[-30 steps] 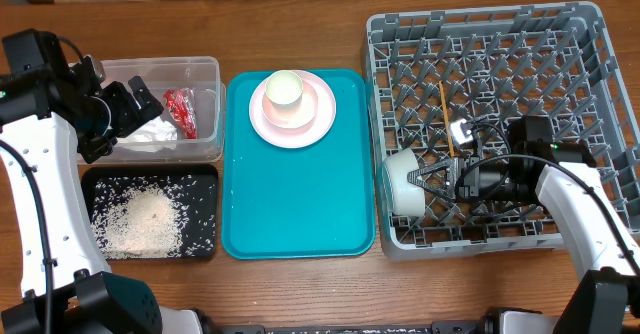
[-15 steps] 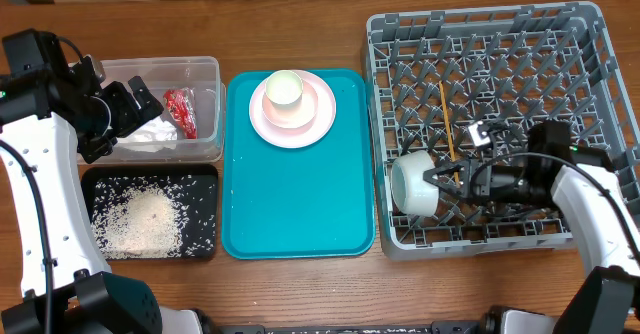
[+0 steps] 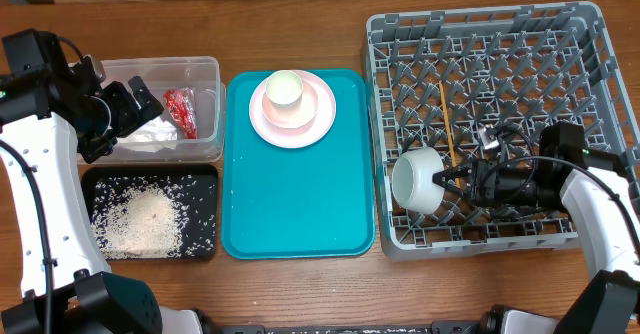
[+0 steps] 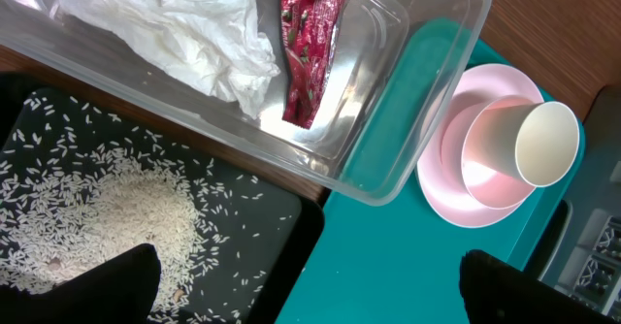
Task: Sort waste into correct bins and load items into the dishwasher
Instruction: 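Carry the white bowl right and set it in the dish rack, then tilt the bowl upright in the rack and open the right gripper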
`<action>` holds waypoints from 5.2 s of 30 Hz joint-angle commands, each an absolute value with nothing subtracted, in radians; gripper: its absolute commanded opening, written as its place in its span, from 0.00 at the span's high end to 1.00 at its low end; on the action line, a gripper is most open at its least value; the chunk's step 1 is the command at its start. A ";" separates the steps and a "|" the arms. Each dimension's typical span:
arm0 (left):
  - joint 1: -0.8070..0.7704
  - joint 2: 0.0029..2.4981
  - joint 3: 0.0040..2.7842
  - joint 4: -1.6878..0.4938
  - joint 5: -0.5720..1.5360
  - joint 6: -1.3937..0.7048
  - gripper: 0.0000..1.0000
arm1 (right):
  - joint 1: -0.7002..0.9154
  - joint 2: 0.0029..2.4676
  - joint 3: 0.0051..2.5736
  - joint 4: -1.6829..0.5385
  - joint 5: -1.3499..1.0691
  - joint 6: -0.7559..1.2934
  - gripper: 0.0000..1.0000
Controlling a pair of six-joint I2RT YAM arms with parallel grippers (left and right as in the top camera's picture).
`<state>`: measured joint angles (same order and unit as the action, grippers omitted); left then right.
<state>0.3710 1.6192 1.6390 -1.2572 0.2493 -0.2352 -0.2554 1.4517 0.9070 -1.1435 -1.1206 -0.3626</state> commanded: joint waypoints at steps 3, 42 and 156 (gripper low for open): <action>0.372 1.603 1.653 -1.256 0.247 -0.224 0.00 | -0.265 1.454 0.898 -1.098 -0.932 -0.354 0.74; 0.372 1.603 1.653 -1.256 0.247 -0.224 0.00 | -0.388 1.454 0.899 -1.019 -0.916 -0.231 0.35; 0.366 1.603 1.653 -1.256 0.247 -0.224 0.00 | 0.459 1.656 1.206 -0.817 -0.069 0.178 0.73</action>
<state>0.3710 1.6192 1.6390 -1.2572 0.2497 -0.2352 0.4534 1.6512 1.2171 -0.8211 -0.0738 0.1596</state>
